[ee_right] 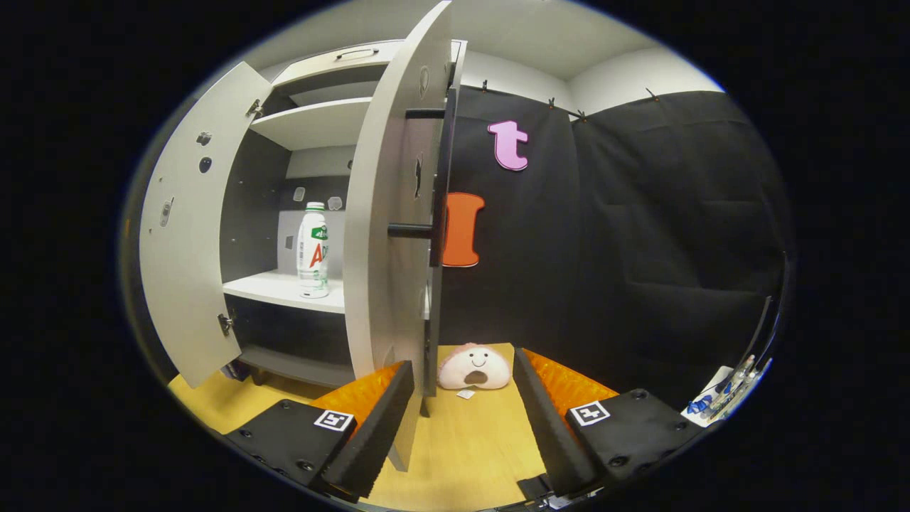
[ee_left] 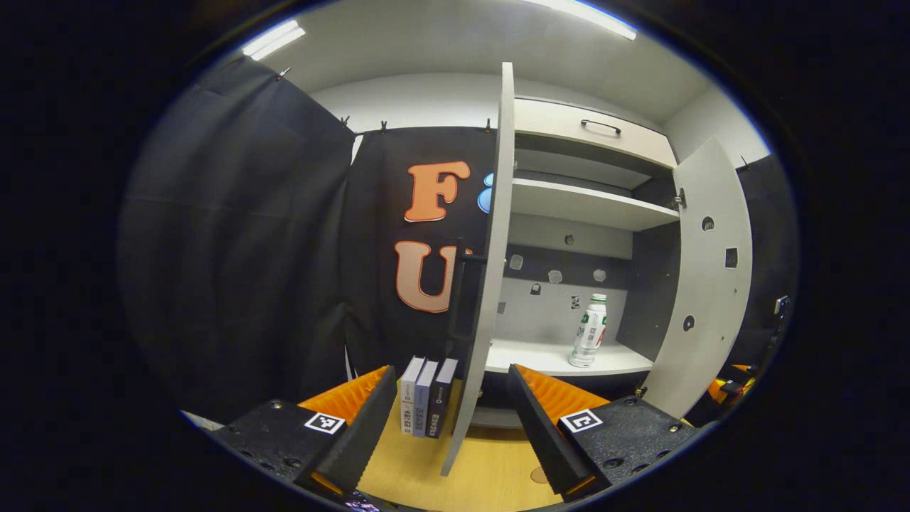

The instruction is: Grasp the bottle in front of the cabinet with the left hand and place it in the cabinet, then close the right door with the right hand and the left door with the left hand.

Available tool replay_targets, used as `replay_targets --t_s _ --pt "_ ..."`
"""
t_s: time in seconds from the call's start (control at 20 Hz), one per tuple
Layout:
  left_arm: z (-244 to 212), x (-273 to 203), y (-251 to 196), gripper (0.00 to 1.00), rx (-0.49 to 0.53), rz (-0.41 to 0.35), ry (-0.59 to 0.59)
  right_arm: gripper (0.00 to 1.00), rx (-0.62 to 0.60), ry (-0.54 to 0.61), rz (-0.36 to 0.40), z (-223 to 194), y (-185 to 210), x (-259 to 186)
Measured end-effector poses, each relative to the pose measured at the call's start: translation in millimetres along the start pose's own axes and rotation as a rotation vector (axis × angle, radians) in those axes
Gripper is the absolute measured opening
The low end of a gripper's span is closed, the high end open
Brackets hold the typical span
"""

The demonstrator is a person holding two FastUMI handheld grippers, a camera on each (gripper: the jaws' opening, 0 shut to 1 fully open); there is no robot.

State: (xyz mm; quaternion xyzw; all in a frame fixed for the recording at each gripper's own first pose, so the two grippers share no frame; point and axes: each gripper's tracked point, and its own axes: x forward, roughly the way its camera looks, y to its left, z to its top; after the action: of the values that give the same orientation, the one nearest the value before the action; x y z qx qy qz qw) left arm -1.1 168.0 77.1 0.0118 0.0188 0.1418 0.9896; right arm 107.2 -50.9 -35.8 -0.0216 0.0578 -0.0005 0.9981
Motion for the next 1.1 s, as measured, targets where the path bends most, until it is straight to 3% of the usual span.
replay_targets --t_s 0.5,0.8,0.85,0.95,1.0,1.05,1.1 --pt "-7 -4 66 0.95 0.017 0.098 0.013 0.95 -0.053 -0.021 0.129 9 109 33" --pt "-22 19 84 0.95 0.031 0.119 0.037 0.96 -0.051 -0.029 0.126 14 118 39" --pt "-24 24 87 0.95 0.031 0.120 0.041 0.89 -0.050 -0.026 0.123 13 118 39" --pt "-27 33 89 0.95 0.032 0.118 0.043 0.89 -0.042 -0.024 0.117 16 115 39" --pt "-29 37 89 0.95 0.032 0.113 0.043 0.96 -0.037 -0.026 0.114 17 114 37" --pt "-30 42 88 0.95 0.034 0.108 0.046 0.96 -0.033 -0.029 0.110 20 113 36" --pt "-31 46 89 0.95 0.037 0.103 0.046 0.89 -0.032 -0.032 0.107 22 113 35"
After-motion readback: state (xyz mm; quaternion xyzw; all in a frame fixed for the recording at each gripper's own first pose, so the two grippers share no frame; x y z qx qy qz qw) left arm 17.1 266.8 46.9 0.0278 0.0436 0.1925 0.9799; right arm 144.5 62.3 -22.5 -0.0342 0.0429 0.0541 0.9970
